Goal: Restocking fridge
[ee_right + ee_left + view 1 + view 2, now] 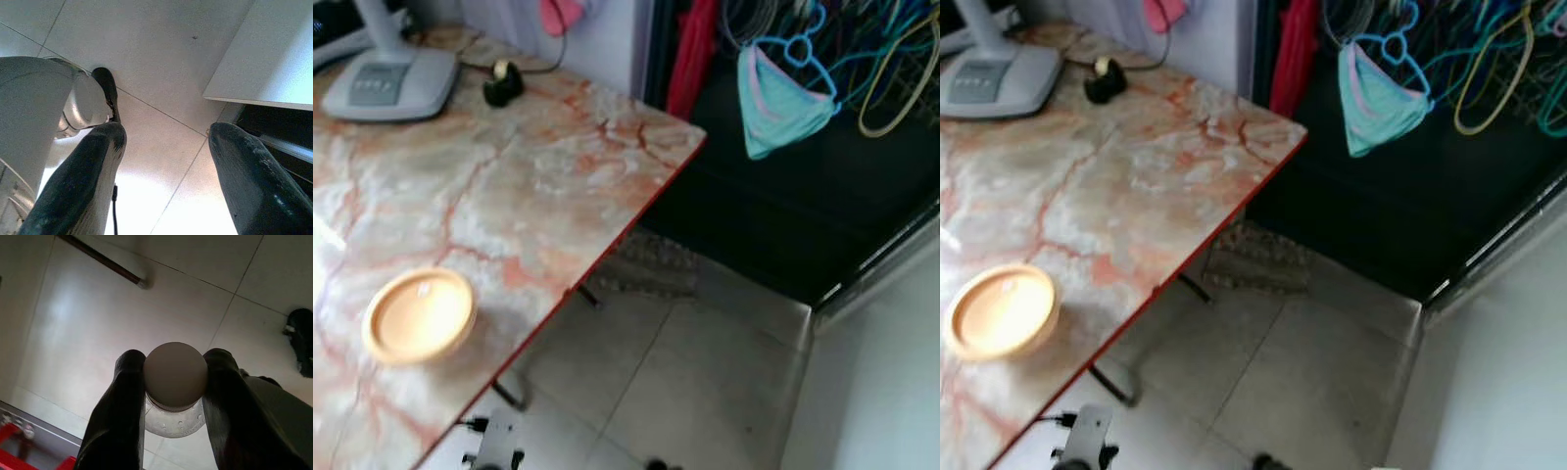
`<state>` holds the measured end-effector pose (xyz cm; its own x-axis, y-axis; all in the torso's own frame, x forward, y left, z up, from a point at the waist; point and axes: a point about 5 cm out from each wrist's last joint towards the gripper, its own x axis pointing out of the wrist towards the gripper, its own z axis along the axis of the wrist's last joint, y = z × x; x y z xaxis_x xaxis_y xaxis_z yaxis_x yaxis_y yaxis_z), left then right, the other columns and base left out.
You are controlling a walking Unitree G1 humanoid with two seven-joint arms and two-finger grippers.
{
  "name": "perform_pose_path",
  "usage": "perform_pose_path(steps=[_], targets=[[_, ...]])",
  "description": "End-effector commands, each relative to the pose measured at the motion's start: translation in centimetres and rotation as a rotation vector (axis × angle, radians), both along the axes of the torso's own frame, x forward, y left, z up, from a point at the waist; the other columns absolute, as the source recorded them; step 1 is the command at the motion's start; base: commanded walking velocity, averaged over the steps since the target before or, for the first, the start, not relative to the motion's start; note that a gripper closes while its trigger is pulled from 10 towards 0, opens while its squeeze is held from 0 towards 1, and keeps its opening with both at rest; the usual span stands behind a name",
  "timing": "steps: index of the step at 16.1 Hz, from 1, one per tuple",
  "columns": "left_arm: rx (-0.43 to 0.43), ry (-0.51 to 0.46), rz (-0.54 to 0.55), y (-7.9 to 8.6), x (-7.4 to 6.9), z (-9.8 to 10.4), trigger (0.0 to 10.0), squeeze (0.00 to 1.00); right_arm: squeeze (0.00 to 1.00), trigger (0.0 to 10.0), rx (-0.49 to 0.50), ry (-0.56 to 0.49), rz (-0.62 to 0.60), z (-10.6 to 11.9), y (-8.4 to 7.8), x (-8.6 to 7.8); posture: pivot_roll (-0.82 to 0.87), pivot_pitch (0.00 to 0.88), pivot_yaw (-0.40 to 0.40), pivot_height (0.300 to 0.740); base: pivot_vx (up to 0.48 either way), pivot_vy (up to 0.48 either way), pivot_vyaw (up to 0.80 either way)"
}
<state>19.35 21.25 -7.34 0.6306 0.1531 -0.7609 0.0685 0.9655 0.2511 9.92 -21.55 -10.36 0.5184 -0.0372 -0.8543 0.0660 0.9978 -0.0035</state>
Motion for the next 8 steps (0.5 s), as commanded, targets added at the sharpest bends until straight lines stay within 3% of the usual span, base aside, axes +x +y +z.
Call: perform_pose_path(steps=[1,4,8], targets=[[0.006,0.034,-0.024,-0.14,-0.77,-0.45,10.0,0.00,0.00,10.0,-0.012,0.029,-0.006,-0.19,-0.21,-0.79,0.13,0.129,-0.021,0.740,0.000,0.000,-0.79],[0.017,0.043,-0.038,0.00,-0.86,-0.48,10.0,0.00,0.00,10.0,-0.016,0.032,-0.015,-0.27,-0.02,-0.89,0.12,0.116,-0.015,0.740,0.000,-0.366,-0.79],[0.012,0.045,-0.051,0.04,-0.93,-0.49,10.0,0.00,0.00,10.0,-0.018,0.033,-0.018,-0.31,0.13,-0.95,0.11,0.101,-0.006,0.740,0.000,0.000,-0.79]])
